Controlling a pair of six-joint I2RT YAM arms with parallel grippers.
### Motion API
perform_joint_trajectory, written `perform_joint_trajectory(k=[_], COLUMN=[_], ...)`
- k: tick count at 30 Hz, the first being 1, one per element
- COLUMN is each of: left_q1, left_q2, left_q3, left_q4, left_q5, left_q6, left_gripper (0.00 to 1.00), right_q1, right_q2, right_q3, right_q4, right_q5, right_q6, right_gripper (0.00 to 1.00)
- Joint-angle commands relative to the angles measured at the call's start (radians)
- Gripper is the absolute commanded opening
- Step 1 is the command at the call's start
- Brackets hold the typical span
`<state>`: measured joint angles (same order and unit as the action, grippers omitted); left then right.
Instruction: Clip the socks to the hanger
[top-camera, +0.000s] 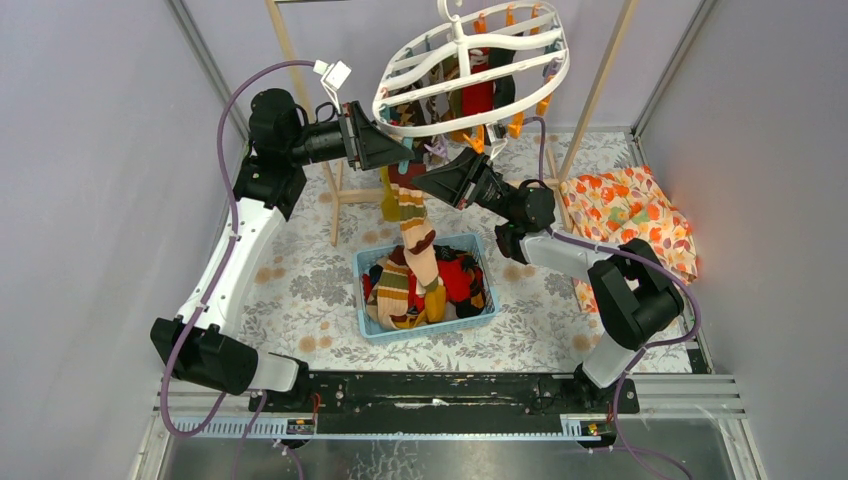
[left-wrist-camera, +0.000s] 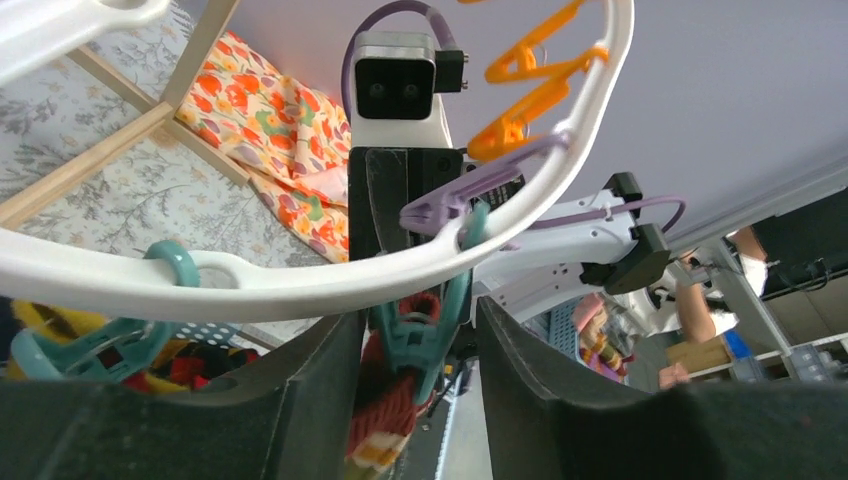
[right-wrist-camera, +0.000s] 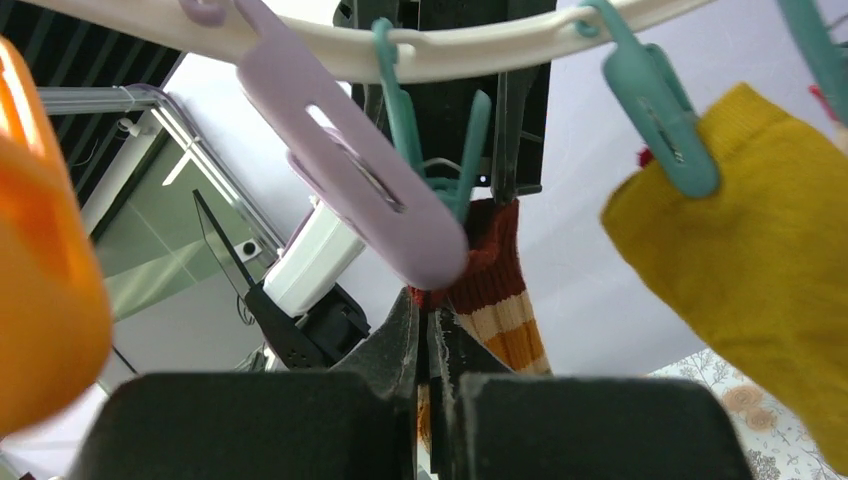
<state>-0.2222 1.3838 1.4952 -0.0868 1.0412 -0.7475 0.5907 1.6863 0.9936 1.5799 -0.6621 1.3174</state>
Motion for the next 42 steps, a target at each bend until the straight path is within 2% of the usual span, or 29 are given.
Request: perform_joint_trajectory(k=[1,5,8,12,16,23,29,33,35,36,39,42], left_q1=[0.004,0.016,0.026,0.034,0.034,0.019,-0.027,-0.028,-0.027,-0.027,-0.026,-0.026], left_q2=[-0.020,-0.024,-0.032,-0.058,-0.128,-0.223,-0.220,-0.194,-0.190,-0.192,-0.203,-0.216], left_q3=[0.006,0.021,0.042,0.077,0.029,-0.151,-0.235,-0.212,-0.201,-0.196,-0.190,-0.178], left_q4=[0.054,0.028,-0.032,-0.225,-0.352,-0.392,-0.393,-0.395,-0.390,-0.391,-0.424,-0.486], left_q5=[0.055,0.053,0.033,-0.057,-0.151,-0.081,-0.085,-0.084,-0.094,-0.104,-0.160,-0.242], left_q6=[-0.003,0.009,0.053,0.202,0.353,0.412,0.432,0.432,0.430,0.432,0.464,0.521], left_gripper=[0.58,0.69,0.97,0.99,0.99,0.98,0.84,0.66,0.52,0.43,0.21,0.10], right_q1=[-0.006,-0.007,-0.007,-0.007,-0.006,0.020,0.071,0.097,0.100,0.100,0.100,0.091], right_q2=[-0.043,-0.055,-0.057,-0.053,-0.045,-0.028,-0.013,-0.013,-0.016,-0.022,-0.052,-0.103], right_q3=[0.032,0.027,0.025,0.031,0.046,0.084,0.149,0.178,0.175,0.166,0.117,0.053], right_q4=[0.135,0.134,0.134,0.134,0.134,0.107,0.033,-0.016,-0.036,-0.045,-0.078,-0.136], right_q5=[0.028,0.031,0.034,0.036,0.036,0.060,0.079,0.085,0.091,0.096,0.114,0.137], right_q6=[-0.010,-0.012,-0.012,-0.005,0.005,-0.006,-0.048,-0.079,-0.087,-0.091,-0.132,-0.195], right_gripper=[0.00,0.00,0.00,0.00,0.00,0.00,0.00,0.00,0.00,0.03,0.20,0.43])
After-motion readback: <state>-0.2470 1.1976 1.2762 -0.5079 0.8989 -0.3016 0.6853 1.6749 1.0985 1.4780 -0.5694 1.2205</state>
